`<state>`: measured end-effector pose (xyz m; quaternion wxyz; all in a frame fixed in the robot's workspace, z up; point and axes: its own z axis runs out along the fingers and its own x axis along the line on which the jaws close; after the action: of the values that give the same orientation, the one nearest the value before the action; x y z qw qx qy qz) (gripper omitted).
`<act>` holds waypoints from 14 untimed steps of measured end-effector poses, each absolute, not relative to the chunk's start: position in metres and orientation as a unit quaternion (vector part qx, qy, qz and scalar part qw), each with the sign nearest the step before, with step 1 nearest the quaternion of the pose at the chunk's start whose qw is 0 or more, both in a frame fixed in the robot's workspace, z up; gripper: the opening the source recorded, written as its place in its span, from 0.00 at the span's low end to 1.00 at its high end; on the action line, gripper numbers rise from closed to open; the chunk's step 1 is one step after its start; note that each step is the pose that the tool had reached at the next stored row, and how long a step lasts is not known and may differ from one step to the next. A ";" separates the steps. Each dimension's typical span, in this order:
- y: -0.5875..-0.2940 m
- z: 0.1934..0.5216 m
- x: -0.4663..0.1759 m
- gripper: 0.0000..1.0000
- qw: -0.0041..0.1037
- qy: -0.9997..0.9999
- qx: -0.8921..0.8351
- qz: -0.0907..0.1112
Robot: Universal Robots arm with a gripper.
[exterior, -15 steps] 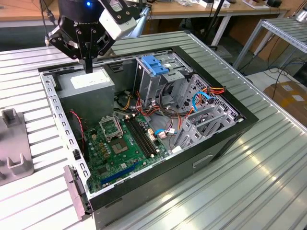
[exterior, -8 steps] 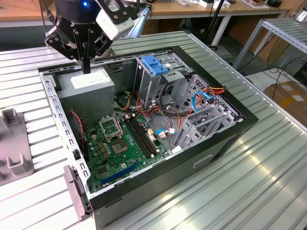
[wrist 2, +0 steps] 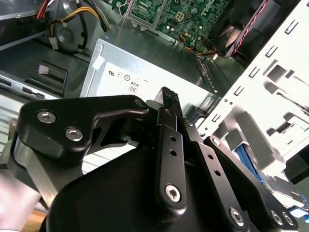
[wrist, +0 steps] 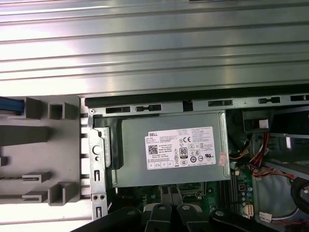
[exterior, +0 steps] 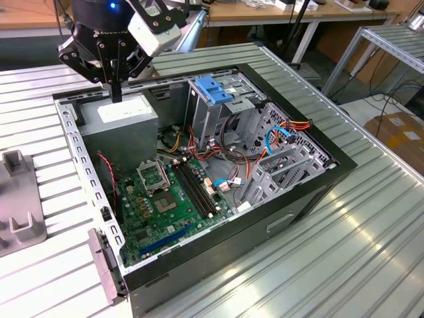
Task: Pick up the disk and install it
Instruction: 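Reach for the disk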
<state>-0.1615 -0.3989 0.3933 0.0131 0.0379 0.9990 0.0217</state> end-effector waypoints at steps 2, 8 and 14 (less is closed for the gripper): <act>-0.399 0.393 -0.162 0.10 0.013 0.999 0.038 0.022; -0.399 0.393 -0.165 0.10 0.013 0.999 0.038 0.022; -0.399 0.393 -0.168 0.10 0.013 0.999 0.038 0.022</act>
<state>-0.1675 -0.3989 0.3933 0.0131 0.0379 0.9990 0.0217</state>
